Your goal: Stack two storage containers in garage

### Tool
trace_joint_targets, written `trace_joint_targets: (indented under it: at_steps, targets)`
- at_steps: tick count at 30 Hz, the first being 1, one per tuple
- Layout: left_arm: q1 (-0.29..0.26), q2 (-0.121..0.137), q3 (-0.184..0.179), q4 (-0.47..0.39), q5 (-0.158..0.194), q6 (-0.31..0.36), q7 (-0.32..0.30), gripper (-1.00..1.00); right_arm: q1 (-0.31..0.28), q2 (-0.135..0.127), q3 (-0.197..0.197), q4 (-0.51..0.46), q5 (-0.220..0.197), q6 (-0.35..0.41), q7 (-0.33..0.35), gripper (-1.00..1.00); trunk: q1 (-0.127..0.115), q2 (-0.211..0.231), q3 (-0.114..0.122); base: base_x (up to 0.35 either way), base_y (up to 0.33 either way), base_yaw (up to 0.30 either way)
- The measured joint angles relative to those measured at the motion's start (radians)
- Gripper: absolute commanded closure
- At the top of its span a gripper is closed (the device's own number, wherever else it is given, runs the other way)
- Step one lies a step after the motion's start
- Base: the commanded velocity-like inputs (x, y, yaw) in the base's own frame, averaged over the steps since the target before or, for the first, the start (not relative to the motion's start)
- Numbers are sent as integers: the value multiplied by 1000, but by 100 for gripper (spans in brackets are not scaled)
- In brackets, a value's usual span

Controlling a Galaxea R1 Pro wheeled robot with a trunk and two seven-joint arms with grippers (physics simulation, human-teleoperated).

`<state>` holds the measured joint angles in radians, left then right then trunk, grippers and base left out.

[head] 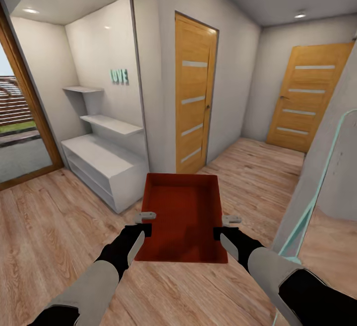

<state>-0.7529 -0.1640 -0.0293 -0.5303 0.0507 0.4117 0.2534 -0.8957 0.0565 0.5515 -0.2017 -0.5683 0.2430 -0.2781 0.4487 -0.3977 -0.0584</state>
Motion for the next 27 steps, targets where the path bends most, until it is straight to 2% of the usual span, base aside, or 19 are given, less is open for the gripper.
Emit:
trace_joint_targets:
  at_steps: [27]
  targets:
    - [0, 0, 0, 0, 0, 1, 0, 100, 0, 0, 0, 0, 0, 1, 0, 100, 0, 0, 0, 324, 0, 0]
